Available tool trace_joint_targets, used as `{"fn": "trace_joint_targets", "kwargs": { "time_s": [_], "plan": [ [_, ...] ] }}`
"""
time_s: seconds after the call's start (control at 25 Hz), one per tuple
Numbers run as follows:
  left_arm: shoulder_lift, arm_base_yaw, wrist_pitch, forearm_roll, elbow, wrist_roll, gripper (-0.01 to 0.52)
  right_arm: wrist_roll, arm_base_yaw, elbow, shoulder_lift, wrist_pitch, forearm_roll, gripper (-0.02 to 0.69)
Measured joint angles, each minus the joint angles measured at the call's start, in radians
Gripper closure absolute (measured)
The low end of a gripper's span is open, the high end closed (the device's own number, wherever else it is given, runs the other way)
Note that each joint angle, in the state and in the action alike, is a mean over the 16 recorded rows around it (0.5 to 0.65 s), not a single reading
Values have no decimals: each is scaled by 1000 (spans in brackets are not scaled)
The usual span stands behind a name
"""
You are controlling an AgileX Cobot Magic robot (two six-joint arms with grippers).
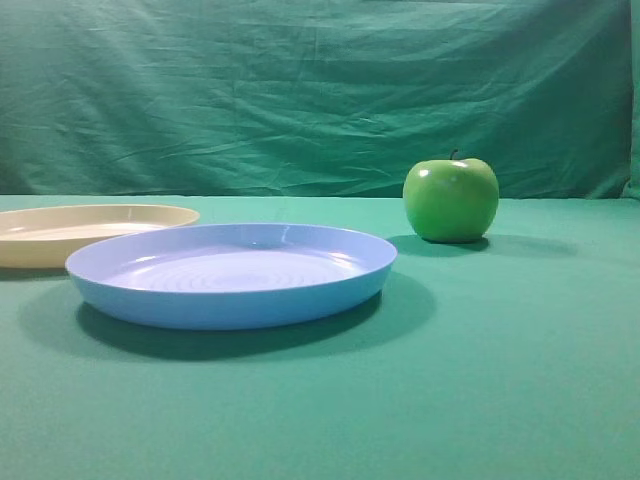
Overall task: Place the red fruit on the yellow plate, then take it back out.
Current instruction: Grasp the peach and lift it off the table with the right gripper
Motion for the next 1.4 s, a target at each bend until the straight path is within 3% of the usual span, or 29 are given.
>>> {"fn": "trace_joint_targets", "kwargs": {
  "time_s": [0.72,1.4],
  "plan": [
    [0,0,0,0,0,0,514,0,0,0,0,-7,4,665],
    [0,0,0,0,0,0,514,24,0,-113,37,-274,223,665]
  ]
}}
